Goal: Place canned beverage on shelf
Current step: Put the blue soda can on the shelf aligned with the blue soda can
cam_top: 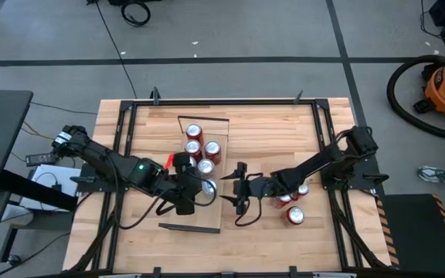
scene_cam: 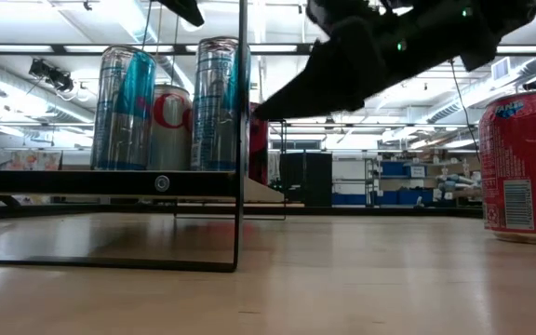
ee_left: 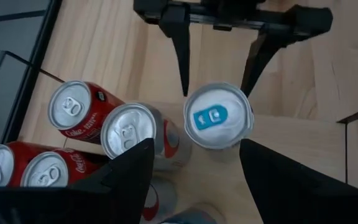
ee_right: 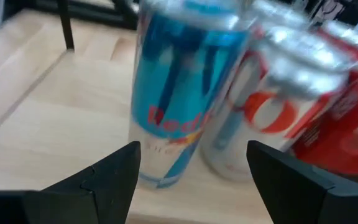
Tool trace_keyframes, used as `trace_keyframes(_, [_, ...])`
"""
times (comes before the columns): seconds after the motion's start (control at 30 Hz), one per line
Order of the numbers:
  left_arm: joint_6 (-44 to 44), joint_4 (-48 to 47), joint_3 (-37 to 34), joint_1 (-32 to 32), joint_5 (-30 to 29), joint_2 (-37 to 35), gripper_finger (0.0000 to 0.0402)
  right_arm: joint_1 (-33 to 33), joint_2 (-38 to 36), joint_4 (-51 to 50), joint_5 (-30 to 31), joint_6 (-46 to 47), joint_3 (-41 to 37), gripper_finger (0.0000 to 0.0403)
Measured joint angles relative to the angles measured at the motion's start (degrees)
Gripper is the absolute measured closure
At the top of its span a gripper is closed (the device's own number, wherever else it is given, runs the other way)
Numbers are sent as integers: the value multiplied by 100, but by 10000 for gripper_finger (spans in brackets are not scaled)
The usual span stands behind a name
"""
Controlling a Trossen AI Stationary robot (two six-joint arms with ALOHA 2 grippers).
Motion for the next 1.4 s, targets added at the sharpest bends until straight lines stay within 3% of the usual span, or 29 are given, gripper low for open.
trace_keyframes(0.43, [3, -3, 0, -22, 2, 4, 153, -78, 378, 151, 307, -46, 294, 99])
trace_keyframes(0.83, [-29, -74, -2, -22, 2, 4, 153, -181, 376, 194, 141, 92, 294, 99])
trace_keyframes(1.13, [-151, -289, -13, -7, 6, 122, 153, -175, 373, 106, 657, -52, 294, 99])
trace_keyframes(1.4, [-151, -337, -13, 74, -108, 109, 153, -175, 373, 112, 752, -55, 294, 99])
